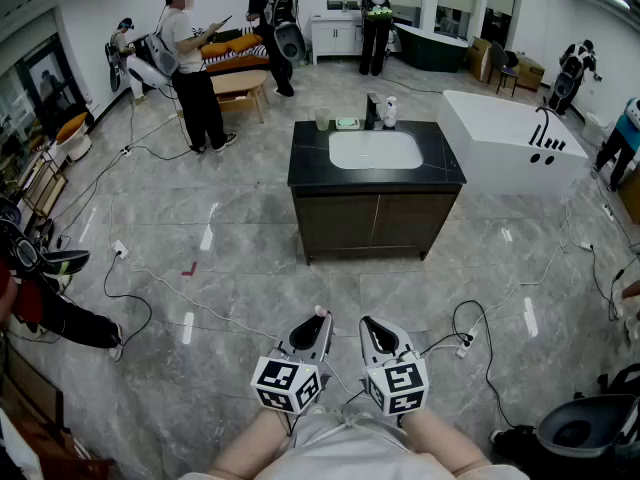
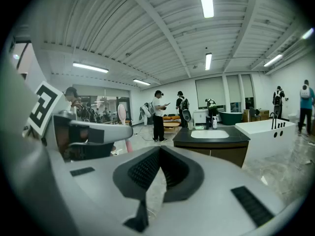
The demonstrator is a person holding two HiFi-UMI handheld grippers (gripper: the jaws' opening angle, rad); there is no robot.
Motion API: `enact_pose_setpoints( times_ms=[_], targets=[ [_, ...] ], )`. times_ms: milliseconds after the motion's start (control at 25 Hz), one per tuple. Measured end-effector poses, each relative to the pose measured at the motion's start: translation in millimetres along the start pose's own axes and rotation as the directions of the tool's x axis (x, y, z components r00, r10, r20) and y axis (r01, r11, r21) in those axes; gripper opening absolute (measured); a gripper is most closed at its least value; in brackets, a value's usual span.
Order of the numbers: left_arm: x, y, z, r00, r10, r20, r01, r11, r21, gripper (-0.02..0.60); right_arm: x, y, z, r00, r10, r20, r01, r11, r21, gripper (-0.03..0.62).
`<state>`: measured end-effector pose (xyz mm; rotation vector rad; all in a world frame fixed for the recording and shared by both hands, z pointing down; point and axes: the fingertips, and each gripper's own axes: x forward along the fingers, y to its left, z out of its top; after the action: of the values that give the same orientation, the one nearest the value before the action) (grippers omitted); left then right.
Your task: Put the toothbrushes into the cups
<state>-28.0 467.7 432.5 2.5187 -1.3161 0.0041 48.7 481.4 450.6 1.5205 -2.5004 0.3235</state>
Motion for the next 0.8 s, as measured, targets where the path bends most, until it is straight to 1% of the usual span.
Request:
enact_pose_setpoints(
  times_ms=[160,360,560,640,800],
  targets=[
    [-0.9,2.0,-2.1,1.000,-0.003,-0.005,0.003,1.000,-0.009,0.033,1.2,2.4,-1.9,1.000,0.004,-0.008,-0.004,1.000,-0.002,0.026],
    [0.0,6.3,-7.4,1.000,-0.007,-0.006,0.007,0.999,-0.049,0.032,3.9,4.6,-4.3,1.000,0.011,-0.015,-0.011,1.000,-0.004,0.026],
    [-3.6,11.8,-10.8,1.000,-0.014,-0.012,0.013,0.999,-0.046,0.033,7.9,11.8,-9.6,1.000,0.016,-0.019,-0.015,0.999,0.046,0.026],
    [-6.7,15.5,-12.9,1.000,-0.019,-0.015,0.019,0.999,-0.040,0.033,11.4,16.8,-12.4,1.000,0.014,-0.025,-0.012,0.999,0.050,0.026],
    [-18.7,35.9,-16.8,1.000,-0.024,-0.017,0.023,0.998,-0.058,0.033,24.2,31.5,-18.1,0.999,-0.007,-0.034,0.010,0.997,0.079,0.026]
  ],
)
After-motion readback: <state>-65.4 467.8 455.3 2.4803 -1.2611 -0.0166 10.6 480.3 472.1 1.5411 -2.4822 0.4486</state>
